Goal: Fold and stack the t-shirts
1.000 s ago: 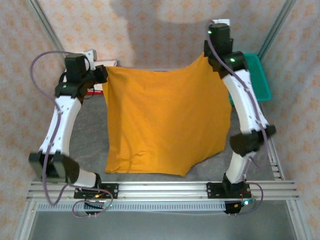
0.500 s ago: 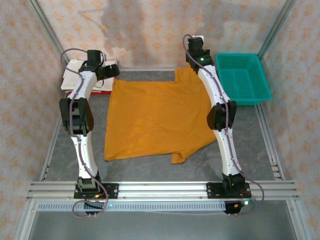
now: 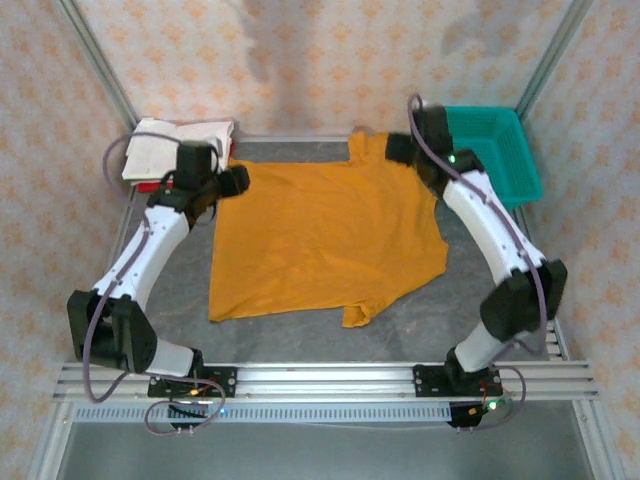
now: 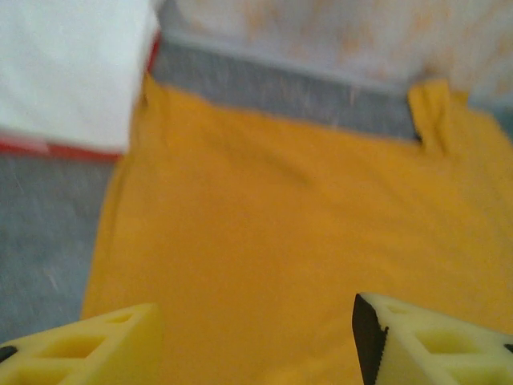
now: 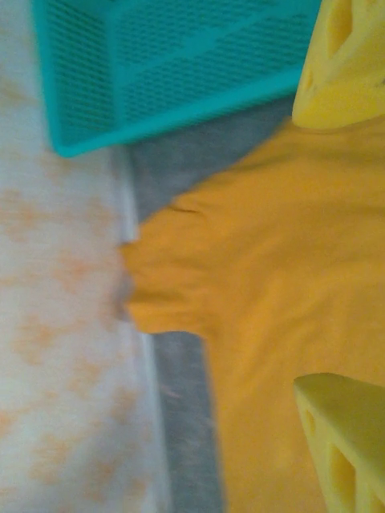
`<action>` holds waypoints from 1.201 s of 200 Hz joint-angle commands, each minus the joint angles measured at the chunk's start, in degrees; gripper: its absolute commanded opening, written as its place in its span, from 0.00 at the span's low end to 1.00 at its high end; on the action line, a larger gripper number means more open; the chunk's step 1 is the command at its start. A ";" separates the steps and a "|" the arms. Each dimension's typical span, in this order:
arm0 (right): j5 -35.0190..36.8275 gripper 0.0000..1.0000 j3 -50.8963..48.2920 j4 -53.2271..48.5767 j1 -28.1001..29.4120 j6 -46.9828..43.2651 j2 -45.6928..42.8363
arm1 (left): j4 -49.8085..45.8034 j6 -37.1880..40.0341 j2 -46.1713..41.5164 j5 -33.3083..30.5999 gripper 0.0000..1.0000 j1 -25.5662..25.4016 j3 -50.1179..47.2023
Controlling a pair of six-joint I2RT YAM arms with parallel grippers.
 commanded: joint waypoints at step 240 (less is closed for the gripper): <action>-8.65 0.78 -42.96 17.08 -16.74 18.10 -24.23 | -1.64 18.84 34.12 2.49 0.23 -51.47 10.22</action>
